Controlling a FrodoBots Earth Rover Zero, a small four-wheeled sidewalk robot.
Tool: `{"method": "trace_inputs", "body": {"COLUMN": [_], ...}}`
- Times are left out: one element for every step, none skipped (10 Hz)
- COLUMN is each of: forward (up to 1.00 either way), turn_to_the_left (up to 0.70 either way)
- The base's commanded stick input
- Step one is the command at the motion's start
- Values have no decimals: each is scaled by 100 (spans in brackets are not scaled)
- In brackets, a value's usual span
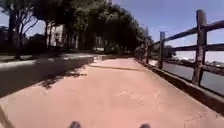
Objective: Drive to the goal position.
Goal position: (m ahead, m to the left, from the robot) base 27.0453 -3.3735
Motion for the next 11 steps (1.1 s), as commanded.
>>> {"method": "trace_inputs", "body": {"forward": [100, 100, 100, 100, 100, 100, 100, 100, 100, 100, 100], "turn_to_the_left": [-40, 0, 0, 0, 0, 0, 0, -12, -36, -40, -37]}}
